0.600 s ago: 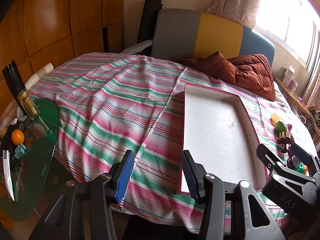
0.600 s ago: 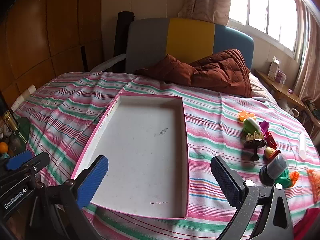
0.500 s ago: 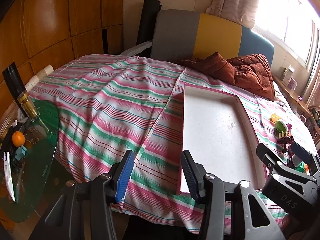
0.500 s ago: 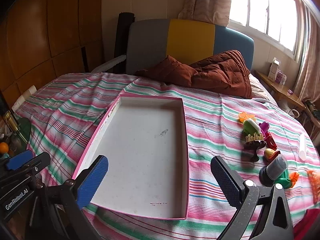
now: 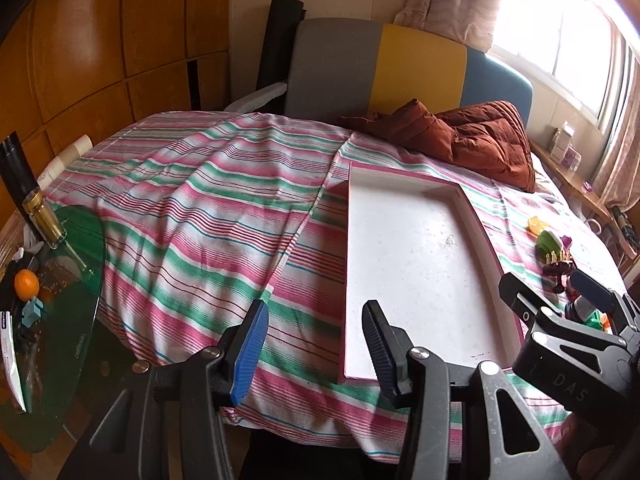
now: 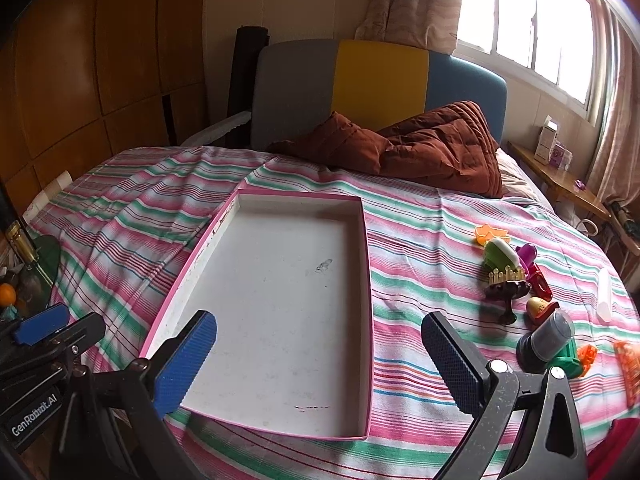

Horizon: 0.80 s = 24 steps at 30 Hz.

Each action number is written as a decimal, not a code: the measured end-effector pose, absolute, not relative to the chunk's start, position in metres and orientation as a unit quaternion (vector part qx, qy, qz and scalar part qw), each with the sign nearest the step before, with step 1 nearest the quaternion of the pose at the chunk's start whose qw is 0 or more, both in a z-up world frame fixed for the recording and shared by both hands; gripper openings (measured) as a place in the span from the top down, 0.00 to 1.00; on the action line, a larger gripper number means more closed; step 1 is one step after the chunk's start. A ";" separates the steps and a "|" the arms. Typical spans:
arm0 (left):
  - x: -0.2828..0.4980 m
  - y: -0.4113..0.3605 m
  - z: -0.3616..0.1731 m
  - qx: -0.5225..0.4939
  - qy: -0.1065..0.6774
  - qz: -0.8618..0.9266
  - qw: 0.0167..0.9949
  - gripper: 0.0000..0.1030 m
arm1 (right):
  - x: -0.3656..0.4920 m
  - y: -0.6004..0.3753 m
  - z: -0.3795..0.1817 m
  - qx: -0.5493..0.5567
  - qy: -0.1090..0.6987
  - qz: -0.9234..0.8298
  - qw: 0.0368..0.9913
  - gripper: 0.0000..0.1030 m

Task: Organize rigid objects
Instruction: 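Swing both tools from the white tray toward the pile of toys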

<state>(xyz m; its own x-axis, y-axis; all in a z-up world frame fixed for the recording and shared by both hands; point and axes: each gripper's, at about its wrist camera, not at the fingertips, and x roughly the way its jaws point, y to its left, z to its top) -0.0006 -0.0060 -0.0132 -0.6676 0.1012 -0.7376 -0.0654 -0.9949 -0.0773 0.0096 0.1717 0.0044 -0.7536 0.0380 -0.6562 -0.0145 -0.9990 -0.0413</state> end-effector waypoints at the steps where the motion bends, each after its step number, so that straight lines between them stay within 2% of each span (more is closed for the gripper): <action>1: -0.001 -0.005 -0.013 -0.405 -0.019 0.913 0.046 0.52 | 0.009 0.173 0.004 -0.352 -0.017 0.936 0.014 0.00; 24: 0.004 0.018 -0.007 -0.387 0.041 0.920 0.051 0.52 | 0.007 0.237 0.008 -0.352 0.015 0.936 0.003 0.00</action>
<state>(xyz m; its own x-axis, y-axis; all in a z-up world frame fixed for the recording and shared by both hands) 0.0039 0.0176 -0.0075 -0.6951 0.0622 -0.7162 -0.1265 -0.9913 0.0366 0.0072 0.2370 0.0082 -0.7519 -0.0053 -0.6593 -0.0155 -0.9995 0.0257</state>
